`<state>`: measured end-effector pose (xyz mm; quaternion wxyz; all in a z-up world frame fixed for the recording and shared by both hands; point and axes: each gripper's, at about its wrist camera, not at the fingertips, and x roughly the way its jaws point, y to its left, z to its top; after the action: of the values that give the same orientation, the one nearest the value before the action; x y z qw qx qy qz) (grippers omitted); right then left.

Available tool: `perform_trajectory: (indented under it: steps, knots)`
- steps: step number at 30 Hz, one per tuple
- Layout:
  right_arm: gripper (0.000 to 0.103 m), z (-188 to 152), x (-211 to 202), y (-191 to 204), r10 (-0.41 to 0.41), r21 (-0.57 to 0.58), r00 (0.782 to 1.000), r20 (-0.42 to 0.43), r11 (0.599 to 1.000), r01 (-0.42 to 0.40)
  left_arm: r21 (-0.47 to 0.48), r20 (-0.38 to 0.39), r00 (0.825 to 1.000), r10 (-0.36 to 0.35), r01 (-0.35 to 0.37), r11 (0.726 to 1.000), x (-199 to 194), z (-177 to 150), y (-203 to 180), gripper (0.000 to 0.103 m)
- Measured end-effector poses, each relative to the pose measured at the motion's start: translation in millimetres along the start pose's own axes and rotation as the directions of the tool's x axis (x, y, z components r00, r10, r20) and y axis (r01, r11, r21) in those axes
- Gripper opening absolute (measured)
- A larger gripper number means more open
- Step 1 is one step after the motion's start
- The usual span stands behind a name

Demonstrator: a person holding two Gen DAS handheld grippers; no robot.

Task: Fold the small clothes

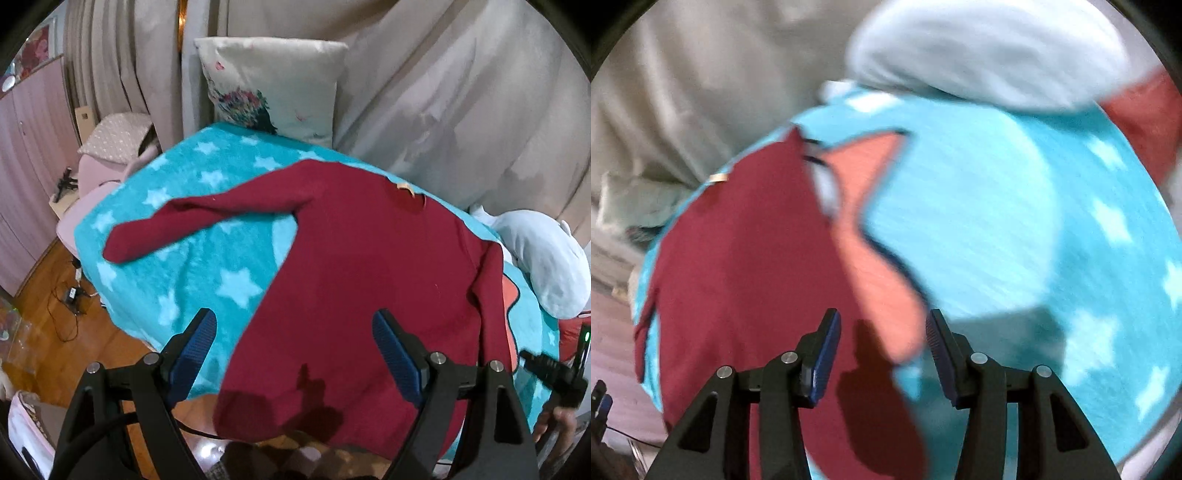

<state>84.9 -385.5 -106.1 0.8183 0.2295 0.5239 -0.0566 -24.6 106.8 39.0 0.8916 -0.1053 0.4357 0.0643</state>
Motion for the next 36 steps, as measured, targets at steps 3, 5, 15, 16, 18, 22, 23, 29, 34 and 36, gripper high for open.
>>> perform_trajectory:
  steps: [3,5,15,16,18,22,23,29,34,36]
  knots:
    - [0.053,-15,3,-15,0.021,0.039,1.000,-0.017,0.999,-0.020,0.020,-0.006,1.000,-0.011,0.011,1.000,4,0,-9,0.086]
    - [0.059,-19,2,-4,0.037,-0.002,0.999,-0.004,0.999,-0.037,0.041,-0.019,1.000,-0.016,0.017,0.999,7,-1,-17,0.086]
    - [0.007,-39,8,50,0.032,-0.282,0.998,-0.061,0.958,-0.048,0.065,-0.044,0.999,-0.021,0.024,0.998,14,1,-28,0.086]
    - [0.007,-34,3,47,0.039,-0.270,0.998,-0.046,0.962,-0.050,0.061,-0.044,0.999,-0.020,0.023,0.998,14,2,-27,0.086]
    - [0.007,-18,-9,32,-0.007,-0.238,1.000,0.015,0.971,0.010,0.059,-0.042,0.999,-0.017,0.020,0.998,14,3,-25,0.086]
    - [0.009,22,-26,-12,-0.237,-0.126,0.960,0.151,0.959,0.256,0.058,-0.048,0.999,-0.017,0.020,0.998,14,3,-24,0.086]
    - [0.012,29,-27,-23,-0.295,-0.094,0.942,0.158,0.946,0.312,0.054,-0.052,0.999,-0.016,0.019,0.998,14,3,-22,0.086]
    - [0.040,5,-49,-9,-0.071,-0.074,0.989,0.126,0.994,0.081,0.013,-0.068,0.998,0.006,-0.006,1.000,17,-1,-10,0.086]
    - [0.041,-59,9,78,0.252,-0.210,0.941,-0.226,0.931,-0.300,0.011,-0.096,0.995,0.017,-0.016,1.000,23,-12,-7,0.086]
    - [0.042,-73,23,101,0.242,-0.254,0.931,-0.273,0.916,-0.312,0.022,-0.106,0.994,0.022,-0.020,1.000,23,-18,-7,0.086]
